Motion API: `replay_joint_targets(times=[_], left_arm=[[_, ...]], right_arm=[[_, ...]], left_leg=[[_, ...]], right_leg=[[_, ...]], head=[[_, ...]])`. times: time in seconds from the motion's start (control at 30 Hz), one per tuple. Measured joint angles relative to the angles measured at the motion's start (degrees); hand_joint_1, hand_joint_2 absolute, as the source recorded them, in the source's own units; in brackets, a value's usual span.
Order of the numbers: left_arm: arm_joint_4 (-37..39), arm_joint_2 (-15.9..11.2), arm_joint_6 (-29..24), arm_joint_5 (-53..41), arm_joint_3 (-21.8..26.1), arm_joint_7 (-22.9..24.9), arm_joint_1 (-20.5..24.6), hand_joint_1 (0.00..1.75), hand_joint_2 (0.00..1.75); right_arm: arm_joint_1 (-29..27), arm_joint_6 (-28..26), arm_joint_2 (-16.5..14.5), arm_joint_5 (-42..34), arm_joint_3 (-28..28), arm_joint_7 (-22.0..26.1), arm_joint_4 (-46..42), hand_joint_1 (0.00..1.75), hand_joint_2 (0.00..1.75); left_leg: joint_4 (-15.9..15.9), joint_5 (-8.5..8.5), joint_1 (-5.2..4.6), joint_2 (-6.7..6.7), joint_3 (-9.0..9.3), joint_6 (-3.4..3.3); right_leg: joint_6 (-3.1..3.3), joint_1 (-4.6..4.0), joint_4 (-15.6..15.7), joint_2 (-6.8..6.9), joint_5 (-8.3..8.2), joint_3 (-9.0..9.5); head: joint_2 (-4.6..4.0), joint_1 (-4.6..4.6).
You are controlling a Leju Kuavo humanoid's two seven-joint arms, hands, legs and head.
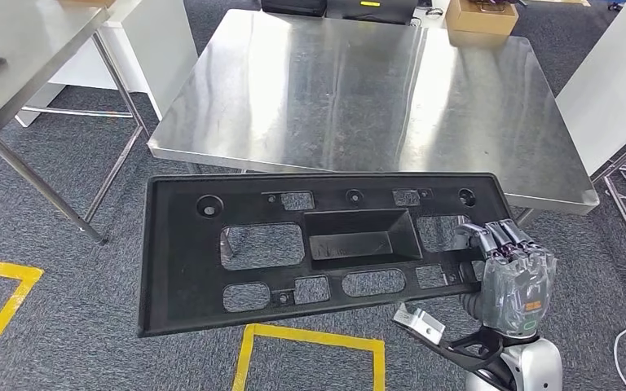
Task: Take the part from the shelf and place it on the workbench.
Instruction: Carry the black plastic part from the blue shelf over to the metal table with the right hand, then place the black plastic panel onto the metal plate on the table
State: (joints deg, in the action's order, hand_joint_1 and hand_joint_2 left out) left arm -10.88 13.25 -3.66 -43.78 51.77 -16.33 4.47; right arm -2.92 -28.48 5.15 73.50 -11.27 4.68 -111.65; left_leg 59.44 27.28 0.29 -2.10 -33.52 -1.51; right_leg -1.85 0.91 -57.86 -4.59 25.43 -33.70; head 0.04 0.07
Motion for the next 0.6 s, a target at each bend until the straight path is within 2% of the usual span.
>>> replay_joint_targets(times=[0.3, 0.37, 0.43, 0.5, 0.53, 0.6], left_arm=[[0.0, 0.0, 0.0, 0.0, -0.1, 0.0, 0.0, 0.00, 1.75], [0.0, 0.0, 0.3, -0.4, -0.1, -0.1, 0.0, 0.00, 1.75], [0.0, 0.0, 1.2, -1.4, -0.4, -0.3, 0.1, 0.00, 1.75], [0.0, 0.0, 4.0, -4.8, -1.7, -0.6, 0.3, 0.00, 1.75], [0.0, 0.0, 6.3, -8.4, -3.2, -0.7, 0.4, 0.00, 1.75], [0.0, 0.0, 11.2, -17.1, -8.2, -0.8, 1.1, 0.00, 1.75]], right_arm=[[0.0, 0.0, 0.2, 0.0, 0.0, 0.0, 0.0, 1.75, 1.75], [0.2, 0.3, 0.2, 0.4, 0.0, -0.4, 0.0, 1.75, 1.75], [1.1, 1.5, 0.6, 1.5, 0.2, -1.5, 0.3, 1.75, 1.75], [4.2, 4.1, 1.4, 2.7, 0.5, -2.5, 1.9, 1.75, 1.75], [6.7, 5.9, 1.9, 3.4, 0.6, -3.0, 3.8, 1.75, 1.75], [12.6, 8.8, 2.5, 4.9, 0.6, -4.8, 9.2, 1.75, 1.75]], left_leg=[[0.0, 0.00, 0.40, 0.00, 0.02, 0.04], [0.1, 0.05, 0.33, 0.02, -0.04, -0.33], [-0.8, -0.40, 0.47, 0.36, 0.40, -0.99], [-2.4, -1.29, 0.90, 1.11, 1.18, -1.55], [-2.8, -1.59, 1.05, 1.59, 1.41, -1.70], [-3.0, -1.75, 1.10, 2.42, 1.35, -1.75]], right_leg=[[0.02, -0.17, 0.0, 0.05, -0.01, -0.06], [-0.36, 0.17, 0.3, -0.04, -0.20, 0.02], [-0.95, 0.26, 0.5, 0.12, -0.40, 0.03], [-0.90, 0.03, -2.1, 1.67, 0.93, -1.40], [-0.72, 0.14, -5.3, 2.70, 2.34, -3.05], [-0.79, 0.42, -12.8, 3.64, 5.07, -6.90]], head=[[0.00, 0.01], [0.01, -0.01], [0.01, -0.05], [0.00, 0.09], [0.00, 0.20], [0.00, 0.36]])
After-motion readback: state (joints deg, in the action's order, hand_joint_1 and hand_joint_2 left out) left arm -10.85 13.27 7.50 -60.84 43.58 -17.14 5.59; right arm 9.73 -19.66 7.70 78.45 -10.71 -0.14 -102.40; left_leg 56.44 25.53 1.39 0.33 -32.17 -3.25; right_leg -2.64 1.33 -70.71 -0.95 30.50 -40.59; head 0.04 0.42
